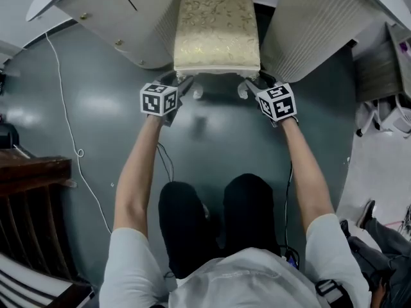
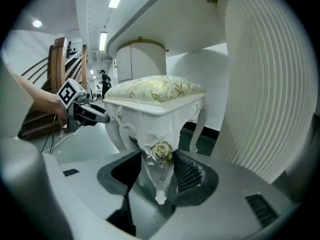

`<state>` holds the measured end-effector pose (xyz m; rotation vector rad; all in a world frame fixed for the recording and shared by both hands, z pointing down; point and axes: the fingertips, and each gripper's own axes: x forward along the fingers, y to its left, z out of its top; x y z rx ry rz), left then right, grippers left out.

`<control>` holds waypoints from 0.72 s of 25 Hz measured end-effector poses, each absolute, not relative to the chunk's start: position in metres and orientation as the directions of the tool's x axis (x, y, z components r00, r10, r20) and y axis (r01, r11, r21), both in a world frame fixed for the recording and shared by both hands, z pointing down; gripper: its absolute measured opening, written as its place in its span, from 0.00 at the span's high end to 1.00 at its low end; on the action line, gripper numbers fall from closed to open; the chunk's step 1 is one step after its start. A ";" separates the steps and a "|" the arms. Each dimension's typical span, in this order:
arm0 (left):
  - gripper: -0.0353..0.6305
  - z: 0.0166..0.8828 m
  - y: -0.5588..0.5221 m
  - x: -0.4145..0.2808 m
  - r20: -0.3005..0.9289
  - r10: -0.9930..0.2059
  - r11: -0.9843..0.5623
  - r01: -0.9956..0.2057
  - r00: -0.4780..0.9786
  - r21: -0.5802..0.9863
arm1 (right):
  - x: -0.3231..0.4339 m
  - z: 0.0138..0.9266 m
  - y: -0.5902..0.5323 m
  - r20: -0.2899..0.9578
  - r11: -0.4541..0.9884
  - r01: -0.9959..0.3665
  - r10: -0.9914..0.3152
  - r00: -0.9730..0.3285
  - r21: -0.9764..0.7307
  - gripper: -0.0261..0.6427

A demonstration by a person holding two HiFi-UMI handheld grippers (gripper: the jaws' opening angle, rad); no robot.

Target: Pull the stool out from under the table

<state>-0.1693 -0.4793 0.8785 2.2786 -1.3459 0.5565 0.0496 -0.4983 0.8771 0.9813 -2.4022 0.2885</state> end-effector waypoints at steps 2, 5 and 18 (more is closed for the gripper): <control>0.57 0.875 -0.473 -0.171 0.517 -0.734 -0.426 -0.891 0.441 0.156 | 0.048 0.876 -0.491 0.545 0.715 -0.698 -0.594 -0.591 0.022 0.64; 0.57 0.874 -0.455 -0.167 0.454 -0.770 -0.427 -0.891 0.448 0.154 | 0.053 0.876 -0.471 0.530 0.703 -0.711 -0.616 -0.583 0.035 0.64; 0.57 0.877 -0.356 -0.176 0.388 -0.763 -0.486 -0.855 0.517 0.184 | 0.045 0.879 -0.355 0.533 0.639 -0.769 -0.659 -0.531 0.023 0.64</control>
